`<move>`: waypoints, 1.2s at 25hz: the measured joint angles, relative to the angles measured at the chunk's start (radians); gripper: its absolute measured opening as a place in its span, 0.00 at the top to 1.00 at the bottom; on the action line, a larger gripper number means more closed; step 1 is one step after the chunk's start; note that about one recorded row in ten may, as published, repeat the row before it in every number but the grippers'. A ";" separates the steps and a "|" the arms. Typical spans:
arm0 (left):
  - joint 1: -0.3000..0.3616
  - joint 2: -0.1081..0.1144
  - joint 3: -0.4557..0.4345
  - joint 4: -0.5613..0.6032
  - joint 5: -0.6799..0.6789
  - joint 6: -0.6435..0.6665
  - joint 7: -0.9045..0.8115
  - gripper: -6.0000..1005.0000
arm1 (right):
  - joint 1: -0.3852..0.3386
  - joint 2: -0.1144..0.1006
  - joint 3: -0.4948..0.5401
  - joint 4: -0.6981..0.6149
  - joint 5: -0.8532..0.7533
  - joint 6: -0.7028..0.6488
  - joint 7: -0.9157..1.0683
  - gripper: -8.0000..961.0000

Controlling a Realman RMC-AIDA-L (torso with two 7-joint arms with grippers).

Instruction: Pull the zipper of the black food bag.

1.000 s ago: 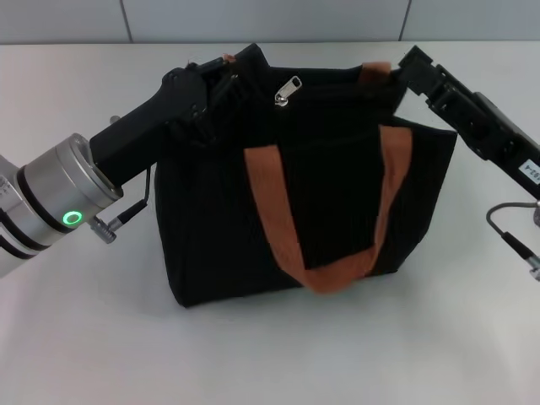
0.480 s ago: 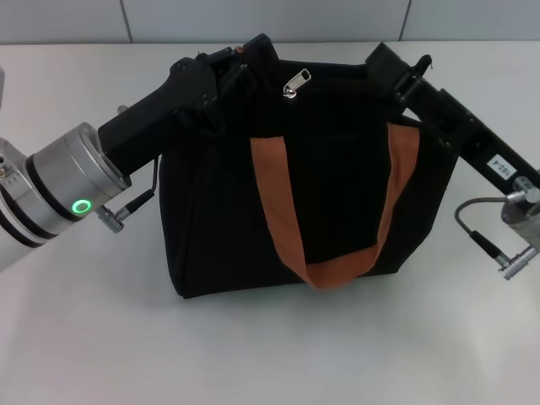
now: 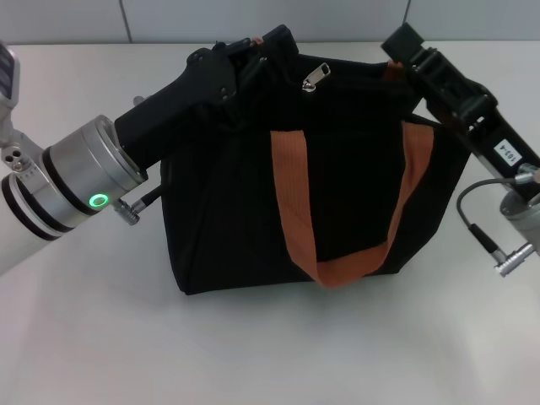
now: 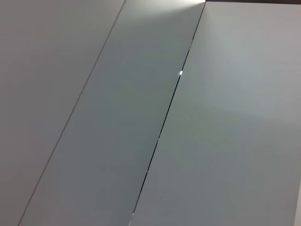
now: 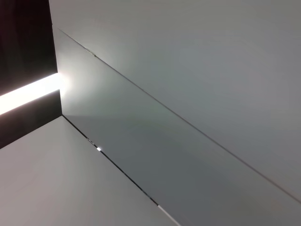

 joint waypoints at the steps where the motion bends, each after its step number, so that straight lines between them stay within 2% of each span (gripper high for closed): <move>1: -0.002 0.000 0.000 -0.004 0.000 -0.001 0.006 0.98 | 0.007 0.000 -0.002 0.015 -0.002 0.002 0.000 0.42; 3: -0.004 0.000 0.000 -0.004 0.000 -0.001 0.009 0.98 | 0.020 0.001 -0.008 0.039 -0.005 0.012 -0.002 0.54; 7: -0.012 0.000 0.003 -0.005 0.002 0.001 0.010 0.98 | 0.023 0.001 -0.006 0.065 -0.007 0.052 -0.001 0.64; 30: -0.019 0.000 0.002 -0.019 0.005 0.004 0.020 0.98 | 0.072 0.001 -0.006 0.080 -0.012 0.141 -0.010 0.64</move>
